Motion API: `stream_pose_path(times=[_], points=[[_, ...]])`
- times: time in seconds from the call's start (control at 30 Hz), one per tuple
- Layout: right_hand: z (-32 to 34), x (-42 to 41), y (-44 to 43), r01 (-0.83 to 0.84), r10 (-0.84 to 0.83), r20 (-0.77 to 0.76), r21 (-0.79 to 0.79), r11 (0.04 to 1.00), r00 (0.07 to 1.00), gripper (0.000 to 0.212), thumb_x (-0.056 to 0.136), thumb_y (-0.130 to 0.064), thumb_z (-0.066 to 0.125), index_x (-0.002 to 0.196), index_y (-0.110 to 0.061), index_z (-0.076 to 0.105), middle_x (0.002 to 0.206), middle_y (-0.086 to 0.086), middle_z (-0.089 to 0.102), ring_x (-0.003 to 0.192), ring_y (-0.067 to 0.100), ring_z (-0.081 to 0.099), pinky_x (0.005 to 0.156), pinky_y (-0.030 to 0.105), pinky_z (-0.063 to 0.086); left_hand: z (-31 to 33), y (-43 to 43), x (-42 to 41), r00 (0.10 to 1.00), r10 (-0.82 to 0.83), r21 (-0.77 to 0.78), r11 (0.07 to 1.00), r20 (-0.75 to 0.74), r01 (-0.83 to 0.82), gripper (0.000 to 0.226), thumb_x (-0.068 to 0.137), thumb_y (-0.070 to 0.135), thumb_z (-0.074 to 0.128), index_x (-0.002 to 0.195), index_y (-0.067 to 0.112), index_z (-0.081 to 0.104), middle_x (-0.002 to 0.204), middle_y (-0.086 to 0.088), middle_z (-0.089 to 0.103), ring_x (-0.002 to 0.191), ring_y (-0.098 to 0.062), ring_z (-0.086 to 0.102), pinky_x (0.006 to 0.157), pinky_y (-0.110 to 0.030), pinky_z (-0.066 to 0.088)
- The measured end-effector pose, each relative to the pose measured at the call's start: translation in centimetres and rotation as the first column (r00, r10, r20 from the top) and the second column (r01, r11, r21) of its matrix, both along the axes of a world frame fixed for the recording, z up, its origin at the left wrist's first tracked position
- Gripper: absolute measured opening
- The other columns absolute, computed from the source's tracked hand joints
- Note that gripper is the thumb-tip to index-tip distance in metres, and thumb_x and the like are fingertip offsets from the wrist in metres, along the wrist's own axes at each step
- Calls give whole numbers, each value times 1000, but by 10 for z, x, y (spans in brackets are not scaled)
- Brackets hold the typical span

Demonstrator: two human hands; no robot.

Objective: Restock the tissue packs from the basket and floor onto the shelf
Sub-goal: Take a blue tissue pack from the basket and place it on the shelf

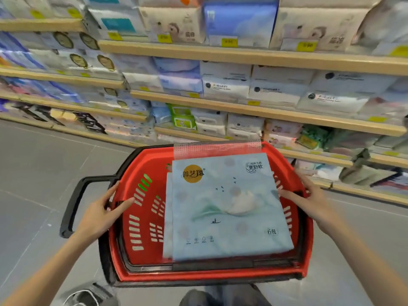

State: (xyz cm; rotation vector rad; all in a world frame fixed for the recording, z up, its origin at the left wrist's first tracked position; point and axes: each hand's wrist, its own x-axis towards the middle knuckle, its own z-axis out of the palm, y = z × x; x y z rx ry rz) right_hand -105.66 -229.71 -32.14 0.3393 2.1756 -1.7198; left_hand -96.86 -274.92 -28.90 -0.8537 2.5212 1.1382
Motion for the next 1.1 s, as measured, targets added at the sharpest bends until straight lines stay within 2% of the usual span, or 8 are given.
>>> stream_pose_path(times=[0.13,0.27,0.43,0.63,0.7,0.8,0.93,1.1], points=[[-26,0,4,86,-89,59,44,995,994,119,14,-72,76,124,-42,47,101,-12,65,89,10,65,66,24,50,-33,-3,-44,998,-58,84,995,16,57,86,57,68,70,133,49,33,105,-3,67,83,-16,69,74,-38,56],[-50,-1,1,158,-167,95,90,983,981,123,13,-72,77,127,-37,47,103,-7,66,86,7,65,67,23,50,-71,-3,-88,995,-90,82,993,33,87,83,62,65,71,134,49,34,117,-4,64,85,-16,68,81,-40,55],[-86,-16,-7,235,-255,126,153,960,959,127,11,-73,76,129,-35,46,100,-6,65,87,11,65,66,23,49,-116,7,-138,991,-135,28,991,13,135,69,78,35,70,140,32,38,114,-3,57,83,-14,55,71,-23,45],[-147,-54,-15,257,-293,168,206,944,941,124,12,-72,76,127,-34,46,98,-4,64,86,11,63,67,24,49,-188,0,-185,982,-185,17,983,37,185,72,76,37,71,140,32,38,129,-6,57,114,-24,55,96,-38,44],[-173,-70,-14,243,-280,179,202,949,943,115,22,-67,79,127,-37,45,96,-7,61,86,9,60,68,26,50,-220,-2,-198,984,-175,-15,984,30,175,71,75,43,70,139,33,39,127,-6,59,115,-25,55,98,-40,44],[-218,-93,-10,226,-268,185,220,949,946,86,55,-33,83,130,-37,41,97,-9,56,88,9,58,84,44,53,-273,-5,-213,990,-140,-47,989,-2,140,80,67,66,64,137,34,41,118,1,63,110,-19,57,97,-39,46],[-276,-115,-7,258,-315,165,296,920,934,113,19,-68,79,124,-46,42,97,-4,58,87,14,60,71,31,51,-345,-1,-239,989,-130,-69,990,-76,125,67,77,54,64,136,32,44,122,1,61,108,-9,52,97,-32,43],[-356,-133,4,299,-349,125,304,904,929,120,7,-72,76,120,-49,42,94,-3,56,87,20,60,66,28,48,-423,12,-266,968,-128,-130,986,-214,101,50,85,39,62,132,27,51,117,-9,65,103,-13,58,95,-26,41]])
